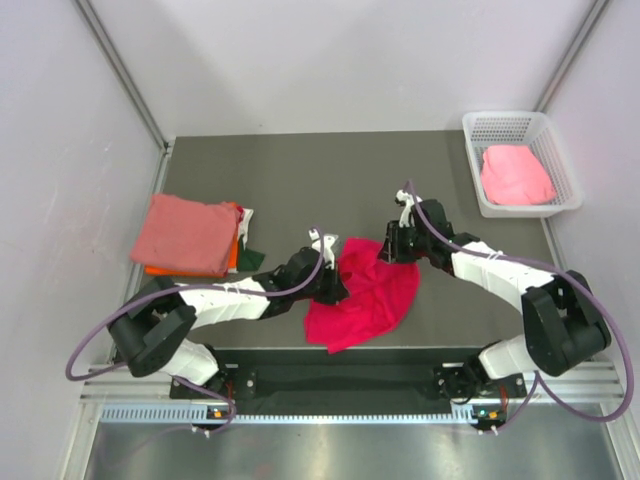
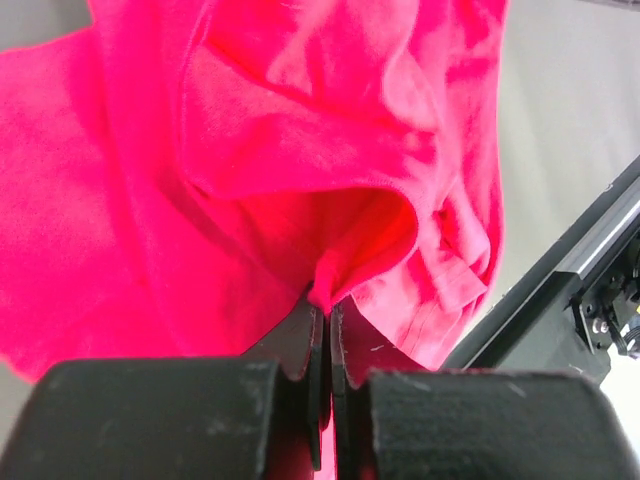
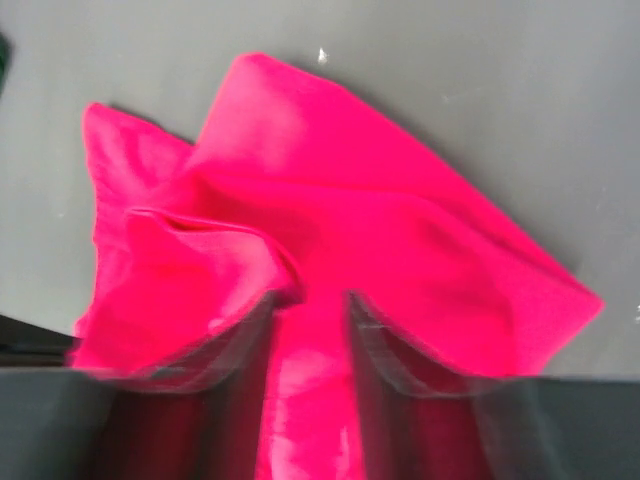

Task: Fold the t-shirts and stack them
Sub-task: Flatten the tshirt out

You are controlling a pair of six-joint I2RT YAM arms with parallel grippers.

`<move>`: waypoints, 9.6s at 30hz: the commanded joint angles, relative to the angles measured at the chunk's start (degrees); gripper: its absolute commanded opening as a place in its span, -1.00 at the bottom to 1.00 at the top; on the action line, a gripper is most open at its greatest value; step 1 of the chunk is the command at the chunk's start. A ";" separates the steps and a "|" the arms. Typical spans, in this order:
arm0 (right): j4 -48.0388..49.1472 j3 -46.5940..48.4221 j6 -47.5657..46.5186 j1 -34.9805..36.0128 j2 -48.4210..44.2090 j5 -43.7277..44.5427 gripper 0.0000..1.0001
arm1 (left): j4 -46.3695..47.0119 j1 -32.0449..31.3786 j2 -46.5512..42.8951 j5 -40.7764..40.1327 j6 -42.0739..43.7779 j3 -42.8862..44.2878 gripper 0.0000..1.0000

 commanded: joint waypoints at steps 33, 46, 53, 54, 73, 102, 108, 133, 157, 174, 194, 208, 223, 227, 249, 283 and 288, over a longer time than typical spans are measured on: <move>1.86 6.55 -7.37 8.96 4.32 -5.51 0.12 | -11.35 0.11 -3.08 -4.09 1.64 7.16 -1.00; -0.43 9.19 -10.36 12.65 8.10 -4.28 0.04 | -14.08 0.11 -3.52 -5.32 2.17 7.96 -1.00; 0.10 11.56 -8.69 12.92 10.65 -1.91 -0.64 | -14.52 0.11 -4.14 -5.14 2.08 7.96 -1.00; 0.27 11.65 -8.43 13.00 10.48 -1.38 -0.92 | -14.43 0.11 -4.05 -5.05 1.99 7.61 -1.00; -4.55 5.06 1.77 -10.19 -17.90 8.47 -1.00 | -23.64 0.64 -6.16 -14.97 2.96 11.47 -0.91; -4.82 -7.42 6.25 -27.86 -30.83 13.74 -1.00 | -34.47 1.52 -11.61 -25.88 1.90 10.24 0.39; -4.82 -8.83 6.60 -28.04 -32.41 16.97 -1.00 | -34.20 1.61 -12.05 -25.53 2.87 9.63 0.36; -6.23 -11.99 8.45 -28.22 -36.02 24.64 -1.00 | -32.36 1.52 -9.33 -16.58 3.22 7.87 0.22; -6.23 -12.25 9.24 -28.30 -34.70 24.81 -1.00 | -29.03 -12.89 -7.66 -1.45 -17.25 0.40 0.06; -6.23 -12.78 9.50 -28.30 -35.49 24.46 -1.00 | -24.63 -14.56 -0.98 -5.76 -21.73 1.54 -0.93; -6.05 -9.89 10.56 -28.30 -30.49 24.02 -1.00 | -39.20 18.03 -16.44 7.25 -2.85 19.89 -1.00; -8.77 -0.31 12.05 -28.30 -25.56 25.34 -1.00 | -42.99 38.08 -8.18 9.36 0.85 37.56 -1.00; -12.90 1.46 14.16 -28.74 -28.01 33.16 -1.00 | -50.54 41.77 -11.87 -1.53 5.77 44.34 -1.00; -13.00 1.02 14.51 -28.74 -28.63 32.81 -1.00 | -51.78 41.77 -14.50 -4.51 6.39 44.79 -1.00; -8.77 14.88 14.51 -26.90 -12.73 18.75 -1.00 | -43.59 41.86 2.09 10.42 -0.03 50.73 -1.00; -26.44 25.45 9.85 -27.42 -40.15 26.65 -1.00 | -50.29 59.00 3.32 24.12 -8.20 95.48 -1.00; -25.66 22.30 10.55 -27.34 -38.75 28.85 -1.00 | -35.82 59.00 4.65 26.84 -16.45 85.02 -1.00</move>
